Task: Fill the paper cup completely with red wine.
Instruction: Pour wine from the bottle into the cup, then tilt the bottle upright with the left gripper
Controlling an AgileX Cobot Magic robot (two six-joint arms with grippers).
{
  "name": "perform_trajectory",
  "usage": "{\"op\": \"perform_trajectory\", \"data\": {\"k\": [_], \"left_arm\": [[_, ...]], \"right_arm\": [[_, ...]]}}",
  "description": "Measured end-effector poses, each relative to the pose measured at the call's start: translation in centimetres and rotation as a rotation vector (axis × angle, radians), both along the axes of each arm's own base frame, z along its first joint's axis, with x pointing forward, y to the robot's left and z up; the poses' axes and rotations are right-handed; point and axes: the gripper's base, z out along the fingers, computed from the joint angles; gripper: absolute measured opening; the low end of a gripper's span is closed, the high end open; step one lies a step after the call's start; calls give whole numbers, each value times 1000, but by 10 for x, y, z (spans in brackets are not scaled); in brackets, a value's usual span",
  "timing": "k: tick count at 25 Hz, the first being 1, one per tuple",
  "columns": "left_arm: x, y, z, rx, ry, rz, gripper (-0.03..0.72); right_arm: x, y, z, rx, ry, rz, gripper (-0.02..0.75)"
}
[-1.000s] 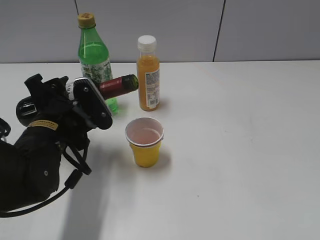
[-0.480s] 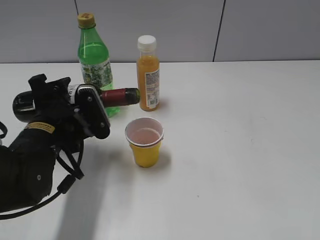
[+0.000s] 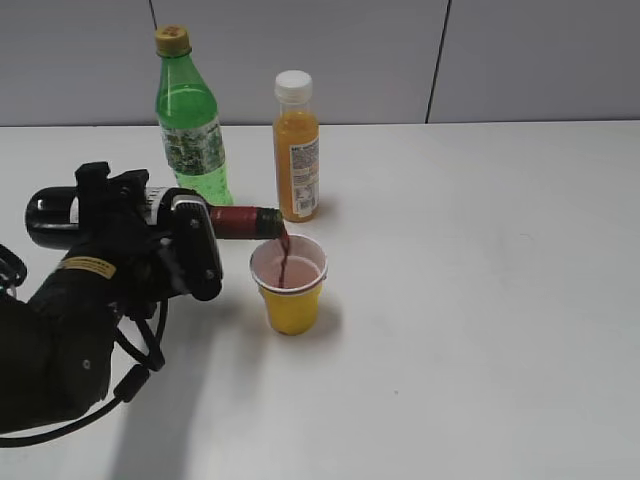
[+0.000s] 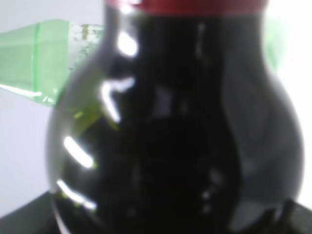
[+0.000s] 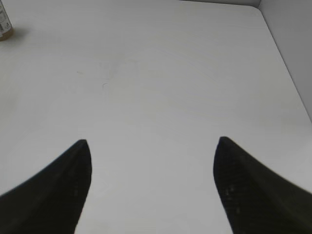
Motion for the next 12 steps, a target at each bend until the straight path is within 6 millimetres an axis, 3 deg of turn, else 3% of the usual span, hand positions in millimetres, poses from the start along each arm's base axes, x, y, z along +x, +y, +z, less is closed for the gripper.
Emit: {"op": "perform_trajectory", "data": {"k": [12], "left_arm": [[0,1,-2,75,18,-10,555]], "right_arm": [[0,0,0,0,0,0,589]]}}
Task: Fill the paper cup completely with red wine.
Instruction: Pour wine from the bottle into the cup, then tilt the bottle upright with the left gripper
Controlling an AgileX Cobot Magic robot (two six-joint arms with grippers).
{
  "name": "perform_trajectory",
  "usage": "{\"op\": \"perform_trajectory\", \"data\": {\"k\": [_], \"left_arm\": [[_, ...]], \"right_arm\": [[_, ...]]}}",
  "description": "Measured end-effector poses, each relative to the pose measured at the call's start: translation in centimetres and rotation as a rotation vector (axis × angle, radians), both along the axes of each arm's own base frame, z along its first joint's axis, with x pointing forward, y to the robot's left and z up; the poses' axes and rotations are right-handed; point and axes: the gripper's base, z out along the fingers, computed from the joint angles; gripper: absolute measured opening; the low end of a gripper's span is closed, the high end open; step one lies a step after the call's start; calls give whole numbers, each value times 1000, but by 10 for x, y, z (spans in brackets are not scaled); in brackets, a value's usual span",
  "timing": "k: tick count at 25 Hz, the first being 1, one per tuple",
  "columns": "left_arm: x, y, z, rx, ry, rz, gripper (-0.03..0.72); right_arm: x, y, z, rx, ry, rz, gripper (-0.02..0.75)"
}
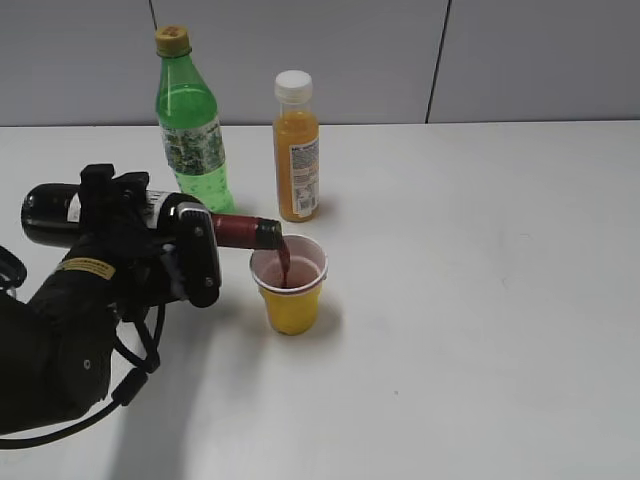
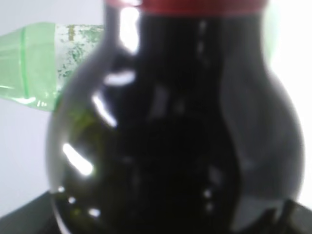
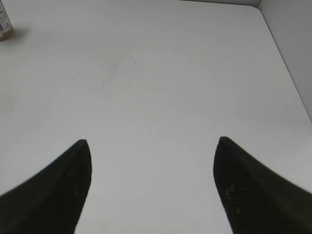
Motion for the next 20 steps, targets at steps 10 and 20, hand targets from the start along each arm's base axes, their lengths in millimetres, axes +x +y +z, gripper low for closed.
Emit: {"op": "perform_trajectory", "data": {"k": [10,20], "left_arm": [[0,1,0,16,6,6,555],[0,1,0,21,7,7,555]], "right_arm": [[0,0,0,-1,0,0,589],[0,0,0,0,0,0,589]]}}
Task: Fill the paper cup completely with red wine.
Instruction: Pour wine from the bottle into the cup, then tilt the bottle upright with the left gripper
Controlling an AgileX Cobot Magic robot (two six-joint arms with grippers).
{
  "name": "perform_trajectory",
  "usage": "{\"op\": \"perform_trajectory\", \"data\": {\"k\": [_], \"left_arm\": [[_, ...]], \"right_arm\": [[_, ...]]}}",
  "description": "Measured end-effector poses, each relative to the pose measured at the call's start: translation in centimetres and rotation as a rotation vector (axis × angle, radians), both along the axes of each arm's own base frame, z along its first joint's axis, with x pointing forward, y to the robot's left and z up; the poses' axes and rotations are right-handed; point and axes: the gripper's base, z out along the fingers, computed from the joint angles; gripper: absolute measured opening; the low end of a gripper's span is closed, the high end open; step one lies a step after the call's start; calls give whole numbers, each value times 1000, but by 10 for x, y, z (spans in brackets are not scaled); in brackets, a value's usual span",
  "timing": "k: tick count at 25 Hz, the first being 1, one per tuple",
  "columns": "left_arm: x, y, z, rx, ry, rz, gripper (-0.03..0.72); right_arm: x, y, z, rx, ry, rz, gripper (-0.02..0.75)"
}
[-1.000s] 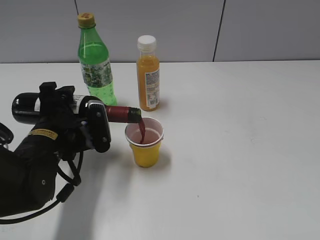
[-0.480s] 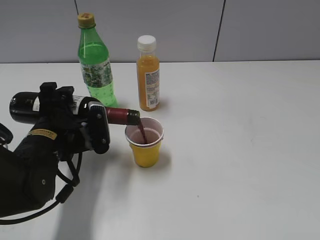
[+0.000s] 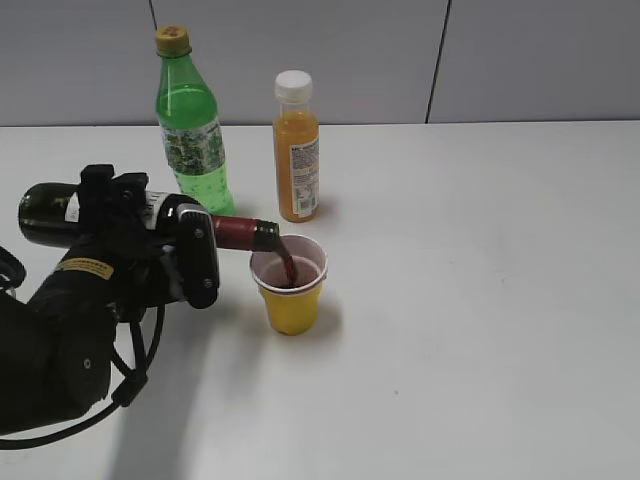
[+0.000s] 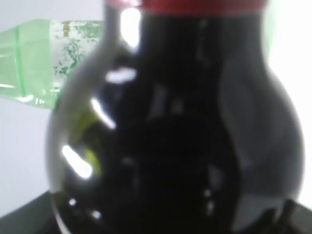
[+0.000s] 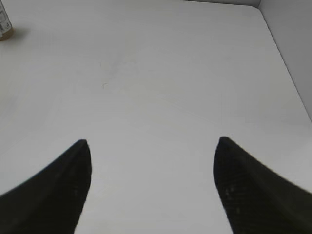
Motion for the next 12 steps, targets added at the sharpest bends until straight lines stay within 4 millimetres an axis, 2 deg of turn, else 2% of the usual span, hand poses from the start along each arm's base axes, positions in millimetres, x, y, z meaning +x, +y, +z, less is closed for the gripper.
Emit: {"op": "perform_trajectory", "data": {"k": [12], "left_arm": [[0,2,0,23,9,12,555]], "right_arm": [[0,0,0,0,0,0,589]]}}
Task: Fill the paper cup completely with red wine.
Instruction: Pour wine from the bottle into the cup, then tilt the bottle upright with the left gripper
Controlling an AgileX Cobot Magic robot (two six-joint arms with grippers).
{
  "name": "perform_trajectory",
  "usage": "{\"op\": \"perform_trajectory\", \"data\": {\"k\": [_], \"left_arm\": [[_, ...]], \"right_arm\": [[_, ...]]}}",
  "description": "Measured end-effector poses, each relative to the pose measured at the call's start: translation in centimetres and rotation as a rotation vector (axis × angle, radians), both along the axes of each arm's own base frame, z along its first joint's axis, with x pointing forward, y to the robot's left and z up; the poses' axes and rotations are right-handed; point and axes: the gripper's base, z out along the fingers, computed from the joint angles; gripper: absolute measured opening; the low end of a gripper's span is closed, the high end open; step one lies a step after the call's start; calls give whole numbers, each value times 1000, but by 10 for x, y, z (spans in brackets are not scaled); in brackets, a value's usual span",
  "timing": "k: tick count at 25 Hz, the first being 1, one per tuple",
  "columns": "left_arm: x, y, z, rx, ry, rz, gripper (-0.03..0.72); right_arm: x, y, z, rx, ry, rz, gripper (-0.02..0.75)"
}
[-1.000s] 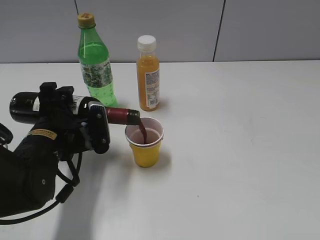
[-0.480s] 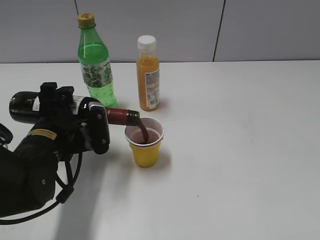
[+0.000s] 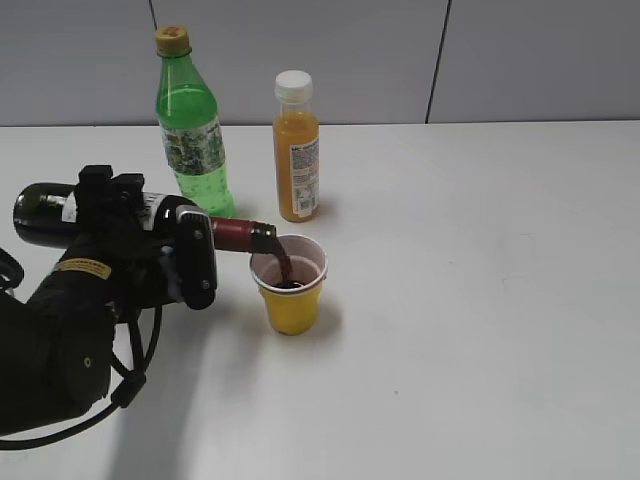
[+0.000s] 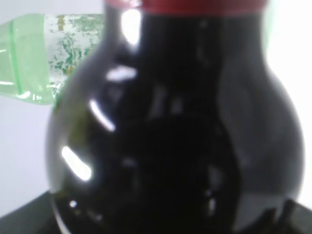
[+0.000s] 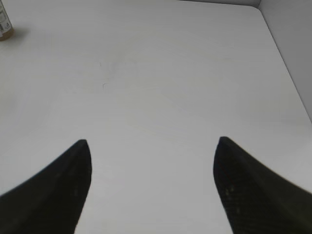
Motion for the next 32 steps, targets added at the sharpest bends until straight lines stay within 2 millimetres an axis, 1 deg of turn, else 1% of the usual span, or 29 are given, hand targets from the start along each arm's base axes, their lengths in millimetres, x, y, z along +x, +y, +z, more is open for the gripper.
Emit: {"op": "perform_trajectory", "data": {"k": [32], "left_arm": [[0,0,0,27,4,-9,555]], "right_arm": [[0,0,0,0,0,0,589]]}}
